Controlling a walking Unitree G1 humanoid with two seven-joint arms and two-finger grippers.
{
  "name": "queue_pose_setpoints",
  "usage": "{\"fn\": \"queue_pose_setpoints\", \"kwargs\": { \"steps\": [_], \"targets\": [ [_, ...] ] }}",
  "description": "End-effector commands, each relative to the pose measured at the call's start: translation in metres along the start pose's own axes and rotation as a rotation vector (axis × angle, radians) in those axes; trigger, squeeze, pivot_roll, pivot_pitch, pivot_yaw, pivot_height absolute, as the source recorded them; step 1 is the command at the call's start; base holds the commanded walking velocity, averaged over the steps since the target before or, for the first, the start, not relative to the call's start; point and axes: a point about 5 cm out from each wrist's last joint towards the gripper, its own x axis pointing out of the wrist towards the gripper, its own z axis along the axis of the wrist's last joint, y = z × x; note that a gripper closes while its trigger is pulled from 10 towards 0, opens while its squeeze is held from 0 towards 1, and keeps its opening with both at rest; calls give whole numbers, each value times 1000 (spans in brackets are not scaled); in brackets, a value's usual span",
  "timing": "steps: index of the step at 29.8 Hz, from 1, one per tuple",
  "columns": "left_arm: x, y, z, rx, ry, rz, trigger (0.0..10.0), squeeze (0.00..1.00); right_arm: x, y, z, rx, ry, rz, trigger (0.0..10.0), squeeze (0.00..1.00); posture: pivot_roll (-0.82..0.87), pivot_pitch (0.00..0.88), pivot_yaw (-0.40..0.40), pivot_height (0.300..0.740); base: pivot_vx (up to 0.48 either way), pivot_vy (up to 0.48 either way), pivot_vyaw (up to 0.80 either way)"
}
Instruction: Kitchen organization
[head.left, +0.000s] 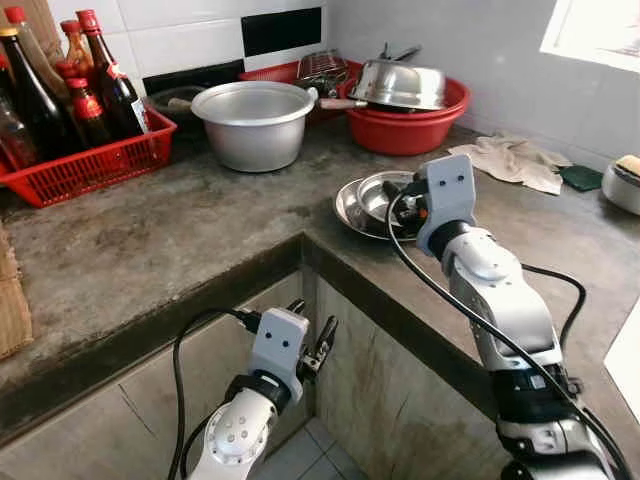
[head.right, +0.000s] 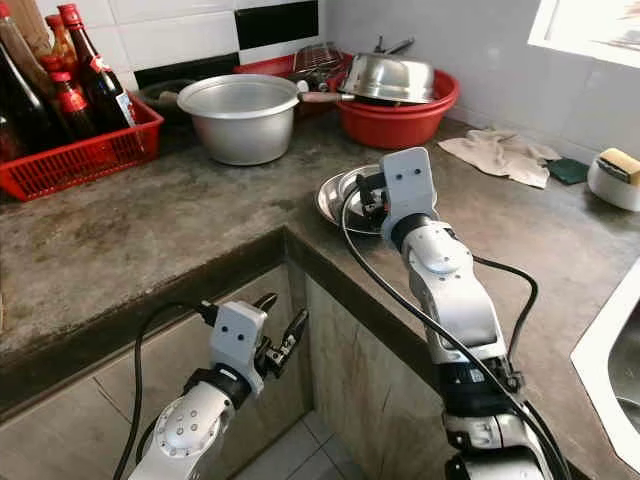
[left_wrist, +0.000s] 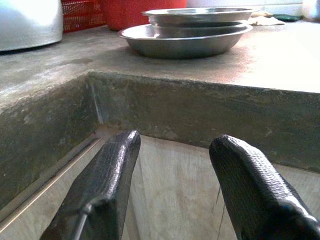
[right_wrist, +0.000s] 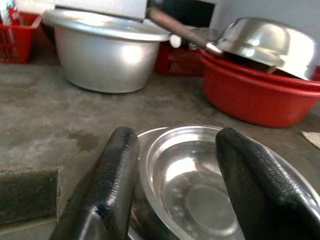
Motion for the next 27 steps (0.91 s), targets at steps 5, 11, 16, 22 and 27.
{"fn": "queue_pose_setpoints", "kwargs": {
  "steps": [5, 11, 16, 22, 27],
  "targets": [
    [-2, -3, 1, -6, 10, -8, 10000, 0, 16, -1, 6, -29, 84, 104, 10000, 0, 41, 15, -57, 740, 0, 0, 0],
    [-2, -5, 2, -13, 9, -8, 10000, 0, 29, -4, 9, -51, 169, 197, 10000, 0, 43, 36, -68, 740, 0, 0, 0],
    [-2, -5, 3, -19, 7, -2, 10000, 0, 40, -10, 8, -104, 272, 226, 10000, 0, 42, 46, -73, 740, 0, 0, 0],
    [-3, -5, 3, -23, 6, 1, 10000, 0, 46, -12, 4, -125, 345, 219, 10000, 0, 43, 51, -76, 740, 0, 0, 0],
    [-3, -5, 4, -25, 6, 3, 10000, 0, 49, -13, -1, -146, 389, 199, 10000, 0, 42, 55, -73, 740, 0, 0, 0]
  ]
}}
